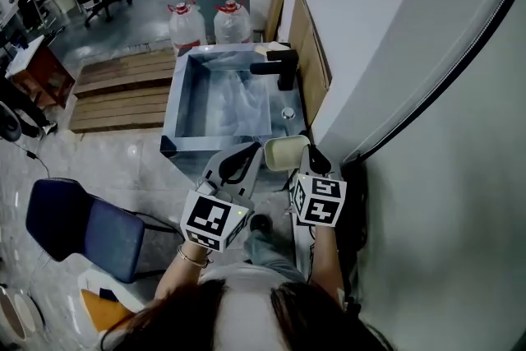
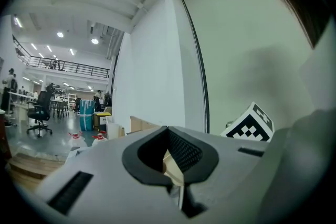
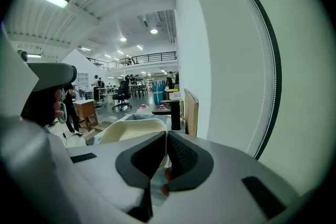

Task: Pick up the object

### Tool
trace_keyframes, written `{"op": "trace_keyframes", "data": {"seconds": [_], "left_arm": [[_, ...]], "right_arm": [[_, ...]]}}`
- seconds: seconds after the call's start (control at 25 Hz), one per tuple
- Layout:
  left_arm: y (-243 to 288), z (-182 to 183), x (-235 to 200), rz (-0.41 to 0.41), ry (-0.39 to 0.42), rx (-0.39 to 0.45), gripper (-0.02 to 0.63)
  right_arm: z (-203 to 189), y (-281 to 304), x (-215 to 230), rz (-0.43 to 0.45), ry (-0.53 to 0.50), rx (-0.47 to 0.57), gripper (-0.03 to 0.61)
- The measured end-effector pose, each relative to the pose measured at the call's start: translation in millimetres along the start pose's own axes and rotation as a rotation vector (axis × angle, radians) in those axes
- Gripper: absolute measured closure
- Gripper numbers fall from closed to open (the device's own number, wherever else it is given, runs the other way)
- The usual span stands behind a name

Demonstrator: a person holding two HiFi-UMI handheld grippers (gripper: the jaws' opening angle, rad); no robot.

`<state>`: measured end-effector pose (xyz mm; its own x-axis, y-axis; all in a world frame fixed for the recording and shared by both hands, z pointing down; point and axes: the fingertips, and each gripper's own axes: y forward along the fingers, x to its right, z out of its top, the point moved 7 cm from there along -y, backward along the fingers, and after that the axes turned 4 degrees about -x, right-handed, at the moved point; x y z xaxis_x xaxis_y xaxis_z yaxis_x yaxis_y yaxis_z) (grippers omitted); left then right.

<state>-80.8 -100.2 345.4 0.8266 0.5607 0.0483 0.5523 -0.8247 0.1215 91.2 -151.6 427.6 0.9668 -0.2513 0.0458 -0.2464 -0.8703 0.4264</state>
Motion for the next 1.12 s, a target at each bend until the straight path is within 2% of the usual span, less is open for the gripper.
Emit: {"op": "trace_keyframes", "data": {"seconds": [1.12], "left_arm": [[-61.7,7.8,43.1,0.067,0.018,0.049,0.606]], "right_arm": [[20.9,-106.5,-9.8,0.022,-0.025,0.182,0.546]]}}
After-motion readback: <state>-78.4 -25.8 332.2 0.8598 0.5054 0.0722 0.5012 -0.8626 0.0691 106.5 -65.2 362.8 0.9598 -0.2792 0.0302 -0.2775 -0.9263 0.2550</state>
